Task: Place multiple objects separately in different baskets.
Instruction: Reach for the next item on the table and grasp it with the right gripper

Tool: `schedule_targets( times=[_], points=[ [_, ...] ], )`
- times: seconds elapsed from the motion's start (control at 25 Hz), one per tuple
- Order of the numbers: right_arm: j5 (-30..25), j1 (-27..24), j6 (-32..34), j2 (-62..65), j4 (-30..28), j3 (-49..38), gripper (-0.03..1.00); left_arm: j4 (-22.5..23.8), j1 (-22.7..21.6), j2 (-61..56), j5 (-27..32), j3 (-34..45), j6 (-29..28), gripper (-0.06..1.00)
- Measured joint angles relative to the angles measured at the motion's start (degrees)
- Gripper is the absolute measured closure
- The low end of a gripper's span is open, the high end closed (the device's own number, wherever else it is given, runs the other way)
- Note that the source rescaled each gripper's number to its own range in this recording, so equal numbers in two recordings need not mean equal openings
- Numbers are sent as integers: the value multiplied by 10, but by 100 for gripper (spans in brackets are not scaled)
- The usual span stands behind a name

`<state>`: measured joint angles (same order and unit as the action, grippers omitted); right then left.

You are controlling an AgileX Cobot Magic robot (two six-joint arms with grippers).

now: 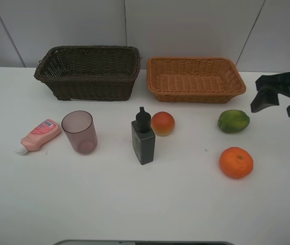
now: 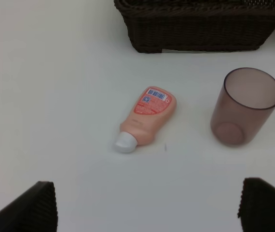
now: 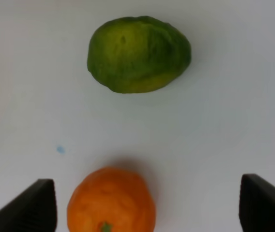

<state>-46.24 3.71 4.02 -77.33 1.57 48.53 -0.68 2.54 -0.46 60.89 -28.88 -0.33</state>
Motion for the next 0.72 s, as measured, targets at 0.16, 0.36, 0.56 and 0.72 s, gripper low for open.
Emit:
schedule_targets(
  times=[0.16,0.36,0.56,0.72],
  points=[
    [-5,22,0,-86,-19,60,8,0,0,0,0,0,0,-2],
    [-19,47,0,-185,-33,126,-3,0,0,0,0,0,0,-2],
    [-18,53,0,-236,-35,162,-3,0,0,0,0,0,0,-2],
    [-7,53,0,-255,-45,166,-3,0,0,0,0,0,0,-2]
  ],
)
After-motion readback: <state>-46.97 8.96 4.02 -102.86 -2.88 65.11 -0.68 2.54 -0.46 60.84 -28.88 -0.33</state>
